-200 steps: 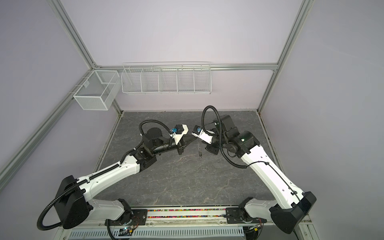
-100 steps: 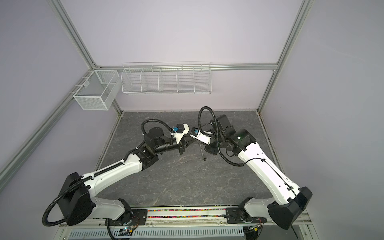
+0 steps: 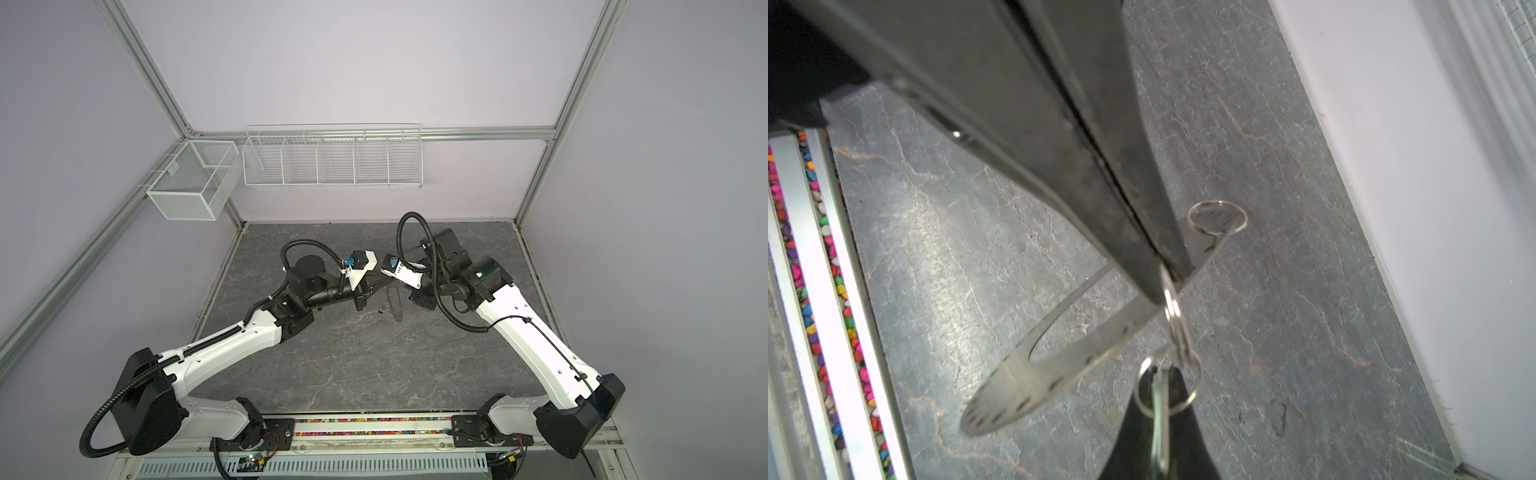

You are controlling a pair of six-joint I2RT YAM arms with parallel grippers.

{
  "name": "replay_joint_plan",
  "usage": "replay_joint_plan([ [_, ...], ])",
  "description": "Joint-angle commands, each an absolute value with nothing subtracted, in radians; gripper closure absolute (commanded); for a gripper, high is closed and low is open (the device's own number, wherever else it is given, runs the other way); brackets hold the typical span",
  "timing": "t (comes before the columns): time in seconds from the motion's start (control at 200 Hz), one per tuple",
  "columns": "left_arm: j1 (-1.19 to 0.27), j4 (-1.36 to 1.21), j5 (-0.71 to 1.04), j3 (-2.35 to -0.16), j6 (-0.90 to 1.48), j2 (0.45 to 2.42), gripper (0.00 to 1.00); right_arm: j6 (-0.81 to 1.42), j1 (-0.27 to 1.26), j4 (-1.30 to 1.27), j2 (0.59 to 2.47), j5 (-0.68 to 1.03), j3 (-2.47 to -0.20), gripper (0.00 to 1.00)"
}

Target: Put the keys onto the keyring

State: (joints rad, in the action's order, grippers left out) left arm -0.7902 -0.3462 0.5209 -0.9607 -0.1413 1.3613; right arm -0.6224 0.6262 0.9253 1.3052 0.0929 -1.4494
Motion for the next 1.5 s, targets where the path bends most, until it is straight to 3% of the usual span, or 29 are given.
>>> replay_joint_plan([
  [0.0,-0.78,-0.486,0.531,-0.948,-0.054,1.333,1.0,-0.588,0.627,0.868,1.277,0.153,-1.395,0.93],
  [0.42,-0.771,-0.862,0.644,-0.878,0.176,1.398,1.0,-0.51,0.628,0.76,1.247,0.25,-1.353,0.93],
  [0.78,-0.765,-0.886,0.694,-0.875,0.203,1.412,1.0,-0.482,0.641,0.703,1.223,0.286,-1.32,0.93],
  [1.1,-0.764,-0.501,0.666,-0.922,-0.067,1.335,1.0,-0.531,0.636,0.782,1.16,0.174,-1.372,0.93],
  [1.494,-0.773,-0.231,0.649,-0.976,-0.227,1.333,1.0,-0.582,0.635,0.833,1.206,0.158,-1.429,0.94],
])
